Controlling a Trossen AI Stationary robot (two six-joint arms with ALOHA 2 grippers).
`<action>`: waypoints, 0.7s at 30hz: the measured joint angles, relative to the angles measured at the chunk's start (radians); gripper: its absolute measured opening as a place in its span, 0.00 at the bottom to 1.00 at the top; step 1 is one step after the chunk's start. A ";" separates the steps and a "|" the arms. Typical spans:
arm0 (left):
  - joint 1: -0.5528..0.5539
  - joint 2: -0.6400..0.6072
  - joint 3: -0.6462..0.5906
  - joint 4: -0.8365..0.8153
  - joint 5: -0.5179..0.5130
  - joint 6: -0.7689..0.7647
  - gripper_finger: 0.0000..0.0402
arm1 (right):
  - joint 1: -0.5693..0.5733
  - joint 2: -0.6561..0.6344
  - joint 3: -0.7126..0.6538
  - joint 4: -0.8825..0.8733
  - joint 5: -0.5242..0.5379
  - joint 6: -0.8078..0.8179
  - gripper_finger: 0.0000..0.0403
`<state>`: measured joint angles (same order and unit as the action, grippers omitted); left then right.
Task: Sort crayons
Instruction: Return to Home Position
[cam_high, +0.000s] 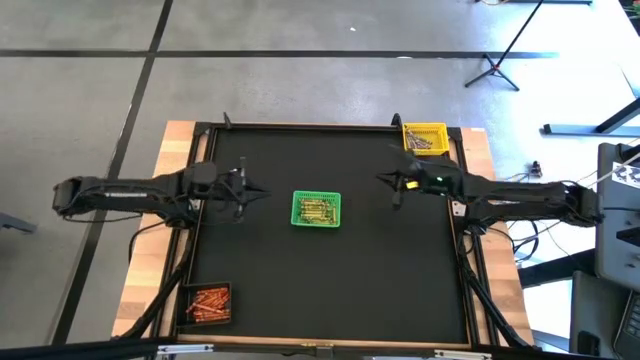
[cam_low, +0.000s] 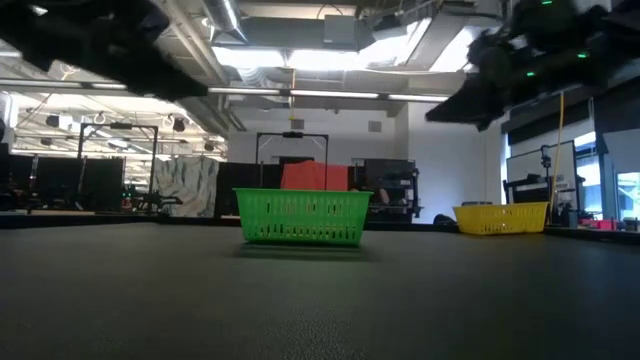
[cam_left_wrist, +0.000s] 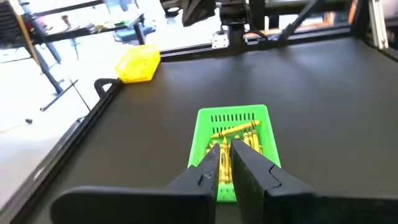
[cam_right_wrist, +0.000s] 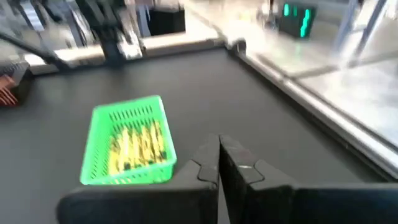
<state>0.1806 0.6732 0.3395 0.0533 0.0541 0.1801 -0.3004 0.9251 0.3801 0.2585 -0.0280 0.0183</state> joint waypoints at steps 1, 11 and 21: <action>0.000 -0.039 -0.027 -0.001 -0.006 -0.018 0.06 | 0.000 -0.035 -0.028 0.027 -0.001 0.008 0.03; 0.000 -0.350 -0.164 -0.084 -0.003 -0.148 0.04 | 0.000 -0.349 -0.225 0.079 0.067 0.046 0.03; -0.001 -0.589 -0.242 -0.159 -0.042 -0.201 0.04 | 0.000 -0.531 -0.347 0.083 0.162 0.132 0.02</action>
<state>0.1797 0.0840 0.0977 -0.1060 0.0120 -0.0210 -0.3004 0.3942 0.0336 0.3415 0.1340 0.1503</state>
